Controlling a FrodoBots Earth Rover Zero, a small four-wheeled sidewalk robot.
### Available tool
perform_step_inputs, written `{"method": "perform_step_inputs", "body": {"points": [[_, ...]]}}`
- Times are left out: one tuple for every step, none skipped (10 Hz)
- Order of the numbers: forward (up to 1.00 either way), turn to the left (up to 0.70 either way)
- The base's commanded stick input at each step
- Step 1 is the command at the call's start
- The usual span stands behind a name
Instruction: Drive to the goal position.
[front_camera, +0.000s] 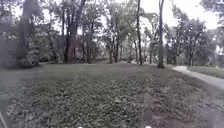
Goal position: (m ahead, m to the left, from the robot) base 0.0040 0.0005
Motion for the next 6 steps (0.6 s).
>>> {"method": "perform_step_inputs", "body": {"points": [[0.69,0.03],[0.69,0.0],[0.69,0.0],[0.69,0.0],[0.69,0.0],[0.69,0.01]]}}
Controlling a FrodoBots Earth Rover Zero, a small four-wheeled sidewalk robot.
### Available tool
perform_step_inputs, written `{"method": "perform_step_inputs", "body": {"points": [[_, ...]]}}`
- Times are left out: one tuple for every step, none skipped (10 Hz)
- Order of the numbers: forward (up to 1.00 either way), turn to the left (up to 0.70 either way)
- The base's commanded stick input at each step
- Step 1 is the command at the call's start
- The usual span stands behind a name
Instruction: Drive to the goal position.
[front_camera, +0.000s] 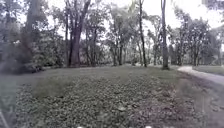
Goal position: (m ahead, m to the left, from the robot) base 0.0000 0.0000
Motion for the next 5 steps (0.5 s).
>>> {"method": "perform_step_inputs", "body": {"points": [[0.69,0.03],[0.69,0.05],[0.68,0.07],[0.68,0.09],[0.68,0.1]]}}
